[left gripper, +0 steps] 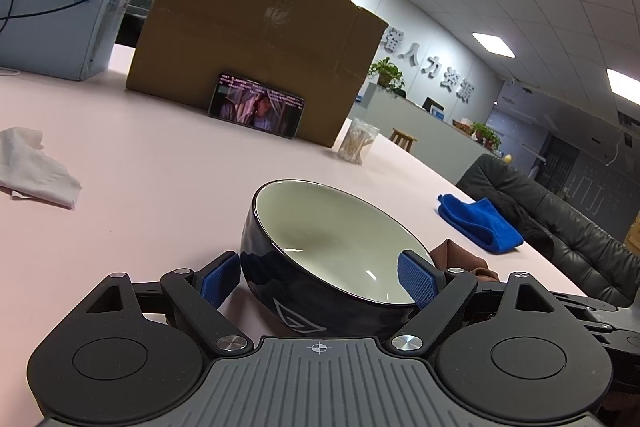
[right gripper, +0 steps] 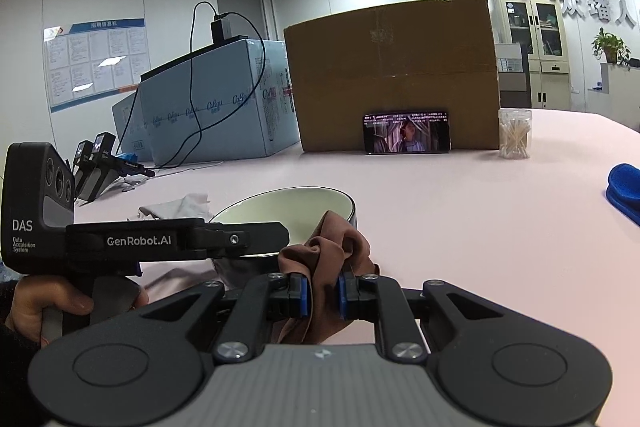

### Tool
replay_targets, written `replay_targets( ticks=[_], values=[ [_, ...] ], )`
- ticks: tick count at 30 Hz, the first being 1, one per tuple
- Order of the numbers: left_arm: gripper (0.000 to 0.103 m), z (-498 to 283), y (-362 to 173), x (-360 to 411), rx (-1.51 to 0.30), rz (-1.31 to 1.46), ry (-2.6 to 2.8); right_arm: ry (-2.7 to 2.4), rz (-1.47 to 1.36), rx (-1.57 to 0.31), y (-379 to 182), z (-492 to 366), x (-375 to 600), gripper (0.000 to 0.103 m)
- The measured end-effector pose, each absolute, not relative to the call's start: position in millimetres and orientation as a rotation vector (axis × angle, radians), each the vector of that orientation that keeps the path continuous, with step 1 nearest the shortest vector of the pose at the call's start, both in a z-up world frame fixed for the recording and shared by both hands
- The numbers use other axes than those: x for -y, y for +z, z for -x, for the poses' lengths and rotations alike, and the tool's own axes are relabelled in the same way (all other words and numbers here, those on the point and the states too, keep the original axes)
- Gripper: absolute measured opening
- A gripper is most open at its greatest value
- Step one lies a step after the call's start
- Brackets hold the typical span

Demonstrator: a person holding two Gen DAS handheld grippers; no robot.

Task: Clean bowl
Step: 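Hold the bowl rim with the left gripper while the right gripper rubs the cloth along its outer wall, then hold the bowl steady with the left gripper while the right gripper wipes its outer wall with the cloth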

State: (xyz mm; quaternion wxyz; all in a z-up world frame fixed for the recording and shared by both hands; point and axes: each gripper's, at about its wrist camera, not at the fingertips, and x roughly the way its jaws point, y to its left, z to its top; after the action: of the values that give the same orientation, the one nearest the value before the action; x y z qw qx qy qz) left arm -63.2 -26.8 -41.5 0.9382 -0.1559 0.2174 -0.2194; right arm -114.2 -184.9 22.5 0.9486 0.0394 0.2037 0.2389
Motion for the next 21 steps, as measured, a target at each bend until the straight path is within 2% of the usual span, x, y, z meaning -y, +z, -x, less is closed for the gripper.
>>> replay_targets(
  ticks=[21],
  values=[
    [0.088,64.3,-42.0,26.7,-0.454,0.332,-0.451,0.473,-0.071,-0.438,23.5,115.8,177.4,0.016]
  ],
)
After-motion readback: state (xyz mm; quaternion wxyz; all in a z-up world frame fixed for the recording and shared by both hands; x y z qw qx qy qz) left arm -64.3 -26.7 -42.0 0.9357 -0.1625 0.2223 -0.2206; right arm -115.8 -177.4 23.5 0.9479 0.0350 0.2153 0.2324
